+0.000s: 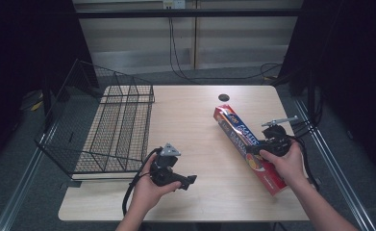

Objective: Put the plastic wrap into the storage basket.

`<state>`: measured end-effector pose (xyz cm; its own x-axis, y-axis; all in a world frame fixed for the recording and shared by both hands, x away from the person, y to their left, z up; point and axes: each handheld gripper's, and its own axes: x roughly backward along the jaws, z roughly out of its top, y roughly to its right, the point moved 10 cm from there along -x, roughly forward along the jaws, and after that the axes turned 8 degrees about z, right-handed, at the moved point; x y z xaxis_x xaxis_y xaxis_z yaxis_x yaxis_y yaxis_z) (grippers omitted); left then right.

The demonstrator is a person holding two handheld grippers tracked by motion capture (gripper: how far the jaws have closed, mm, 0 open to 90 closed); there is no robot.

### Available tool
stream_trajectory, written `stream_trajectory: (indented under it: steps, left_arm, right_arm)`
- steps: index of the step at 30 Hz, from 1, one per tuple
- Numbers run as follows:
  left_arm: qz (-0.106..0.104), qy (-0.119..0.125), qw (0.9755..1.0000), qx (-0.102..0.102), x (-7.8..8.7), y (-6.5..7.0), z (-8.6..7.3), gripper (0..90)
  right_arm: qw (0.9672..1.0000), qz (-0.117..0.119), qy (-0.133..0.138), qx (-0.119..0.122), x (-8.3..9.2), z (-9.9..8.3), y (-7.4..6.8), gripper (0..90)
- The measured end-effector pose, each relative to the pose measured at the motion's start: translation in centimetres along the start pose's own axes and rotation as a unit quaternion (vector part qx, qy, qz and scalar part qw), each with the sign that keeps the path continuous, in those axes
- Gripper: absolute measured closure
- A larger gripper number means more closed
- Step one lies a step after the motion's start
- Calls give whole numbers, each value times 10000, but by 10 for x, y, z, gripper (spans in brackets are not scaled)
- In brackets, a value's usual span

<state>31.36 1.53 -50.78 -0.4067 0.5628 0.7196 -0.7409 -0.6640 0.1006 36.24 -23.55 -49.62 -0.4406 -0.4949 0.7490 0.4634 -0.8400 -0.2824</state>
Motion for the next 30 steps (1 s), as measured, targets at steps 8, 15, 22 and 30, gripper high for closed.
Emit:
stream_trajectory:
  steps: [8,15,22,30]
  left_arm:
    - [-150,-7,9998,-101,2,0,18,1]
    - [-149,-132,9973,-704,11,-2,40,11]
    - [-93,-201,9952,-949,19,-9,66,31]
    - [-60,-301,9888,-1459,14,-7,91,41]
  right_arm:
    - [9980,242,-64,578,10,3,-13,464]
    - [9921,583,-220,1090,13,3,-30,463]
    - [9861,833,-292,1409,12,2,-38,462]
    - [9771,965,-496,1830,13,-5,-44,463]
